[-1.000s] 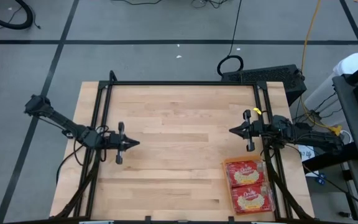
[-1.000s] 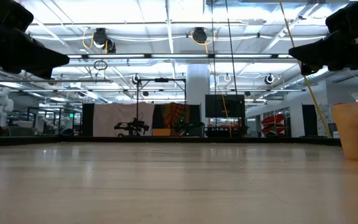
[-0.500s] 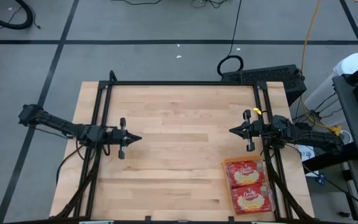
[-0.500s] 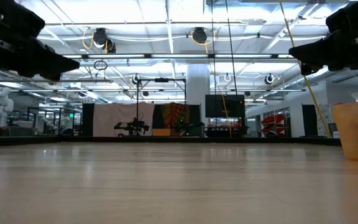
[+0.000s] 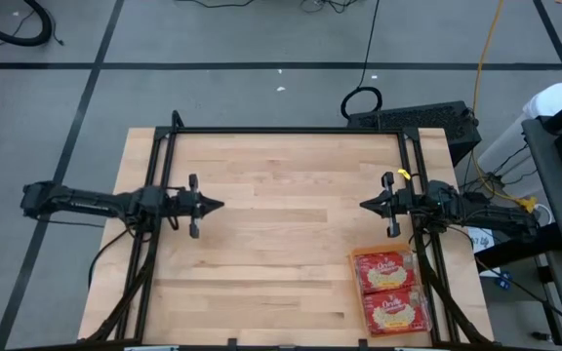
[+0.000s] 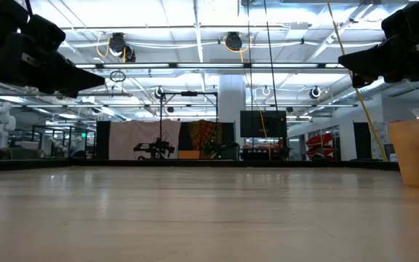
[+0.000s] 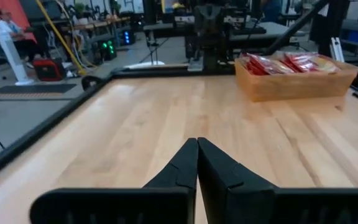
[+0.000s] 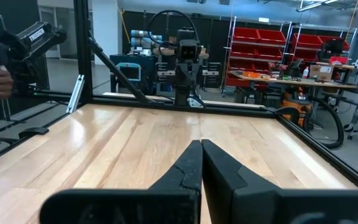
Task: Sort popcorn bags into baskets
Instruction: Return to Home Position
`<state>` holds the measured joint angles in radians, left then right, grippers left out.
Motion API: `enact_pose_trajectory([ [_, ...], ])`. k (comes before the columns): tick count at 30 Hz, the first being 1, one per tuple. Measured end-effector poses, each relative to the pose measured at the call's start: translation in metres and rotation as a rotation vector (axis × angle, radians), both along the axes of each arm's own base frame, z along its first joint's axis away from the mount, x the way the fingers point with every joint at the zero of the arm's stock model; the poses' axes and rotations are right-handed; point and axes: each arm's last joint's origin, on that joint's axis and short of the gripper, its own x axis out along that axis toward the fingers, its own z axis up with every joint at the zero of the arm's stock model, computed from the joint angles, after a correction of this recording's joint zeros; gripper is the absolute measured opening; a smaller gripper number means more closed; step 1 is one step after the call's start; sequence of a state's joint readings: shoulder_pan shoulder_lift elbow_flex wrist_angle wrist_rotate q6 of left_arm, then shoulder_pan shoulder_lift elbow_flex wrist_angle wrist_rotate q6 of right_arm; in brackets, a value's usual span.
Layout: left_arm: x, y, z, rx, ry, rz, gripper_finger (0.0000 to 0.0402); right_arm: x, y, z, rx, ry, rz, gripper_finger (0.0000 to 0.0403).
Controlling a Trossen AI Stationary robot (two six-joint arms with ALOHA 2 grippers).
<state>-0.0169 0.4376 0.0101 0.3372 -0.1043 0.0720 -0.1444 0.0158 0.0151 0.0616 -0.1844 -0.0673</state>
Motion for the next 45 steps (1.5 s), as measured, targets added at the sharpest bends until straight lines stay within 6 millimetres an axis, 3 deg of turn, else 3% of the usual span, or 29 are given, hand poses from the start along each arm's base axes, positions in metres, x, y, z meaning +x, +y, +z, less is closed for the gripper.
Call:
enact_pose_trajectory([
  [19, -0.023, 0.005, 0.008, -0.016, -0.098, -0.040, 0.0004, 0.000, 0.000, 0.000, 0.000, -0.001, 0.000, 0.0000],
  [25, -0.028, 0.007, 0.009, -0.021, -0.112, -0.001, 0.0019, 0.000, 0.000, 0.000, 0.000, 0.000, 0.000, 0.0000],
  [33, -0.028, 0.013, 0.008, 0.003, -0.086, 0.059, 0.0004, 0.000, 0.000, 0.000, 0.000, -0.001, 0.000, 0.0000],
  [45, -0.027, 0.013, 0.007, -0.029, -0.075, 0.072, 0.0041, 0.000, 0.000, 0.000, 0.000, -0.001, 0.000, 0.0000],
])
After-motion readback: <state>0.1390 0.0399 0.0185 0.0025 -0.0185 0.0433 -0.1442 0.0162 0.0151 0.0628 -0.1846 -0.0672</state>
